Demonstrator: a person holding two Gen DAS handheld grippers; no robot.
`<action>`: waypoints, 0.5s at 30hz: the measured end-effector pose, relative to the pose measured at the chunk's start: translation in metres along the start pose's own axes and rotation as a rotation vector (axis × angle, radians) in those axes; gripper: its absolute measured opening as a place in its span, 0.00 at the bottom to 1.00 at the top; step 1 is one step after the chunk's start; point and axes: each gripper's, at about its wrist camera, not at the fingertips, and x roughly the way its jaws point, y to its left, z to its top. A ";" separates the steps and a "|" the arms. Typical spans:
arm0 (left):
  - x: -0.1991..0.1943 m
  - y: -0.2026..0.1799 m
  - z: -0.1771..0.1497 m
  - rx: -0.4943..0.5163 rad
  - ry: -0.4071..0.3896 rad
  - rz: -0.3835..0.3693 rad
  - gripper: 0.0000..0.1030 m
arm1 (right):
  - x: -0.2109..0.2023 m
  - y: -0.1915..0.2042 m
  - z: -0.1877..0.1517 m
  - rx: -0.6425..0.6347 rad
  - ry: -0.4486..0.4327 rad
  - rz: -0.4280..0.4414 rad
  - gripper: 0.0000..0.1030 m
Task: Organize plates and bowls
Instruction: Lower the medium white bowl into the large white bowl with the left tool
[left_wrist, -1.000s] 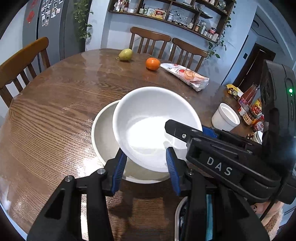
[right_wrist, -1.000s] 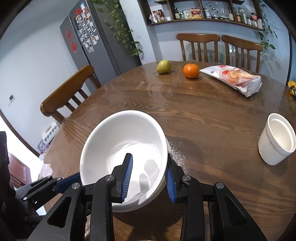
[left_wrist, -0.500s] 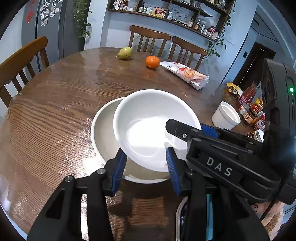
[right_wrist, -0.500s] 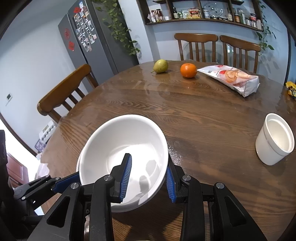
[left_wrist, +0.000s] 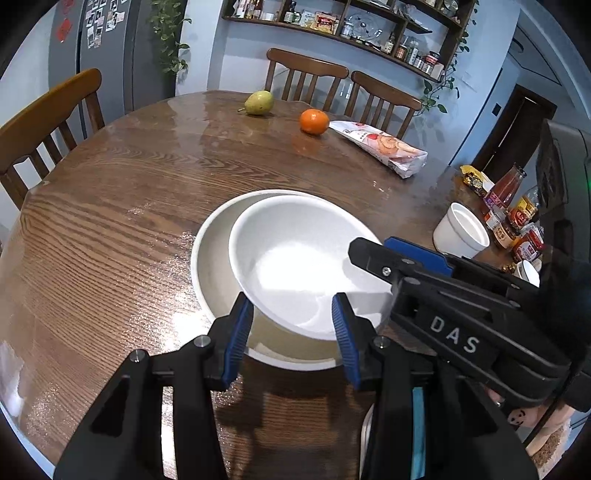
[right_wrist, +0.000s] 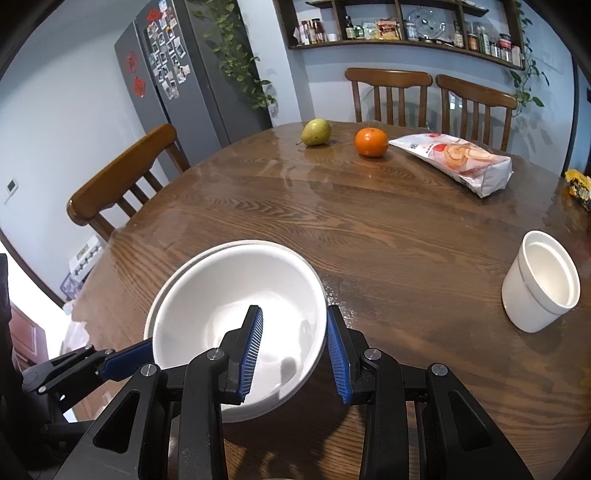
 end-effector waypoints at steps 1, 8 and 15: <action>0.000 0.001 0.000 -0.003 0.000 -0.001 0.41 | 0.000 0.000 0.000 0.001 0.000 0.002 0.35; 0.001 0.002 0.003 0.001 0.004 0.008 0.41 | -0.001 0.001 0.002 -0.002 -0.007 -0.003 0.35; 0.002 0.003 0.005 -0.009 0.004 0.009 0.41 | -0.003 0.000 0.002 0.008 -0.012 0.000 0.35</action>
